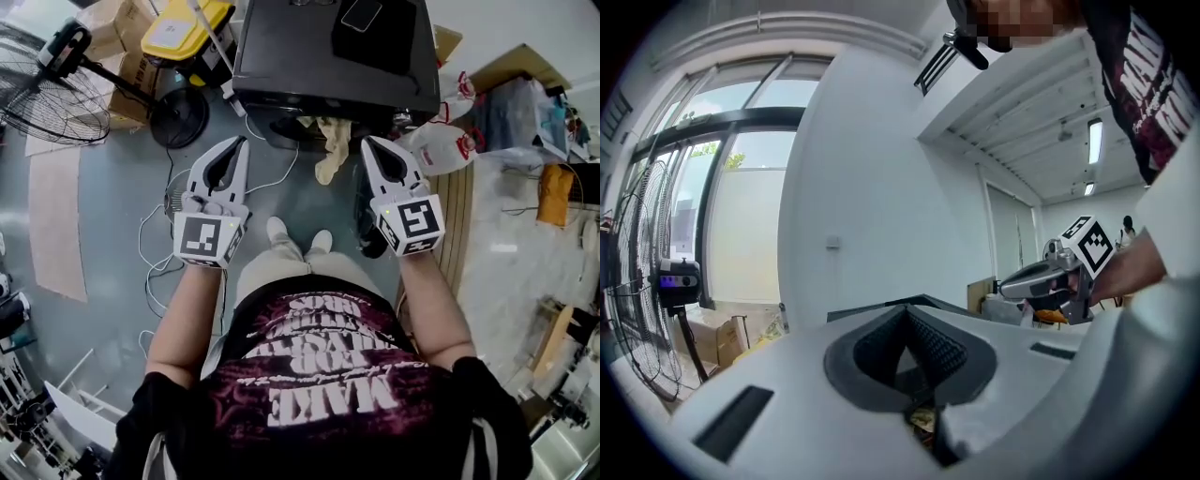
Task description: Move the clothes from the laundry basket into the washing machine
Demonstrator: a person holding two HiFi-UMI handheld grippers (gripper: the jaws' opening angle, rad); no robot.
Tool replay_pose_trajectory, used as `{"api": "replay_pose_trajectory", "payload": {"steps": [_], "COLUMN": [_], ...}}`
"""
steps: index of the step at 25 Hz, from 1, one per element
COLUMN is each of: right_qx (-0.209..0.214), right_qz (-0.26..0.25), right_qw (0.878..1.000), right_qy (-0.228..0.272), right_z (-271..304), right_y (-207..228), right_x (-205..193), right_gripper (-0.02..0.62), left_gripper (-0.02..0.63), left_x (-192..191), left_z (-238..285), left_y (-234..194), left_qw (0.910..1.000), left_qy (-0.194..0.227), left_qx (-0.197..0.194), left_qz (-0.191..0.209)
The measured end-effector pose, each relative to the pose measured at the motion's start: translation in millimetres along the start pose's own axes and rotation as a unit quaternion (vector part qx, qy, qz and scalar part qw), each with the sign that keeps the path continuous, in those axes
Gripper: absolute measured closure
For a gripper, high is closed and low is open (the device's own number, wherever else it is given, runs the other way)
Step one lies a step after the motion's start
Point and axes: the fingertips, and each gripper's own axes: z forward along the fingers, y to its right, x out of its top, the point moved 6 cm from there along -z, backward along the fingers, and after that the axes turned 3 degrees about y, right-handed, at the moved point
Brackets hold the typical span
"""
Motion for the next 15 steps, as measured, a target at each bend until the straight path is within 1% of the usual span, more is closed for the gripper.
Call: {"api": "replay_pose_trajectory", "payload": {"steps": [8, 15], "right_qx": [0.003, 0.008], "right_qz": [0.004, 0.006], "right_qw": [1.000, 0.999], "right_qy": [0.022, 0.038], "right_z": [-8, -16], "right_y": [3, 3], "right_x": [32, 48], "right_gripper": [0.592, 0.592], "left_gripper": [0.601, 0.601], "left_x": [24, 38], "left_z": [-1, -6], "left_y": [-1, -1], "left_qw": [0.9997, 0.9993], "left_qy": [0.022, 0.031], "left_qx": [0.011, 0.018], "left_qz": [0.005, 0.013]}}
